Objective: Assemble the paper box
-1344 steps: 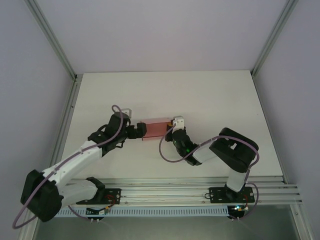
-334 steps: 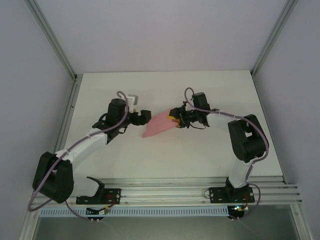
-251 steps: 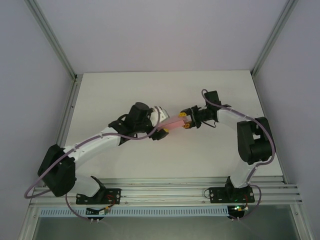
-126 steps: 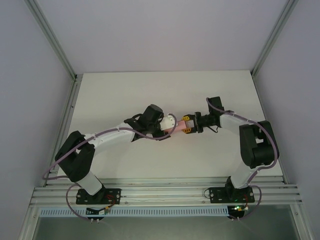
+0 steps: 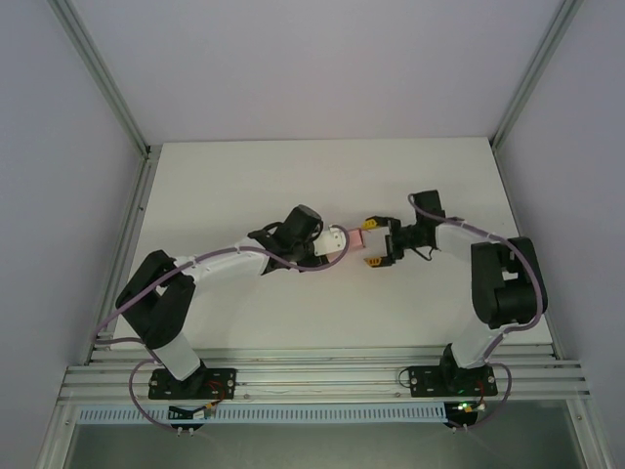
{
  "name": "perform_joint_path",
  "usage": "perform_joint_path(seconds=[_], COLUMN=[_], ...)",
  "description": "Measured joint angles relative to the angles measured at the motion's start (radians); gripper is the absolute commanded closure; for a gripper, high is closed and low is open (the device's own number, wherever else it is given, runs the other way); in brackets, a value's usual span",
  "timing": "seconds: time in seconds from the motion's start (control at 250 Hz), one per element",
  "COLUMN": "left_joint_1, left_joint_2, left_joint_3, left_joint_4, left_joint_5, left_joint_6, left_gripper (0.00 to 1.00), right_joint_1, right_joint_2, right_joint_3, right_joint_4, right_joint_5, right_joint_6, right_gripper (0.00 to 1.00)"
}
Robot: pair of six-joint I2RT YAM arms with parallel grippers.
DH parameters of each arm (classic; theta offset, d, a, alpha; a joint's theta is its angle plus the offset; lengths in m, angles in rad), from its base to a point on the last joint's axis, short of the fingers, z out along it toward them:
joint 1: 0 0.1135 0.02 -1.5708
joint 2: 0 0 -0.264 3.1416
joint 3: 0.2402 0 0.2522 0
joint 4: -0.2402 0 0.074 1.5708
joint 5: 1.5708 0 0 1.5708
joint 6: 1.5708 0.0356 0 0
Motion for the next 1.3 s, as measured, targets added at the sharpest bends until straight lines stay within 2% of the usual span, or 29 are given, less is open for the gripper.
perform_joint_path(seconds=[0.112, 0.22, 0.355, 0.535, 0.651, 1.11, 1.206, 1.298], left_joint_1=[0.024, 0.05, 0.075, 0.08, 0.08, 0.08, 0.08, 0.08], left_joint_2=[0.019, 0.041, 0.095, 0.209, 0.241, 0.245, 0.245, 0.245], left_joint_3=[0.06, 0.142, 0.27, 0.433, 0.452, 0.453, 0.453, 0.453], left_joint_4=[-0.085, -0.212, -0.377, -0.546, -0.599, -0.636, -0.635, -0.635], left_joint_5=[0.047, 0.125, 0.203, 0.225, 0.229, 0.244, 0.244, 0.244], left_joint_6=[0.025, 0.079, 0.152, 0.185, 0.191, 0.196, 0.196, 0.195], left_gripper=[0.54, 0.54, 0.54, 0.52, 0.5, 0.49, 0.49, 0.49], right_joint_1=[-0.041, -0.062, -0.046, 0.086, 0.111, 0.16, 0.161, 0.161], right_joint_2=[-0.077, -0.203, -0.314, -0.284, -0.24, -0.186, -0.157, -0.131], right_joint_3=[0.108, 0.151, 0.154, 0.155, 0.152, 0.152, 0.152, 0.152], right_joint_4=[-0.165, -0.191, -0.171, -0.201, -0.201, -0.259, -0.273, -0.283], right_joint_5=[0.173, 0.301, 0.226, 0.213, 0.212, 0.279, 0.301, 0.31], right_joint_6=[-0.287, -0.589, -0.967, -1.326, -1.416, -1.619, -1.658, -1.678], right_gripper=[0.08, 0.12, 0.24, 0.39, 0.53, 0.55, 0.63, 0.75])
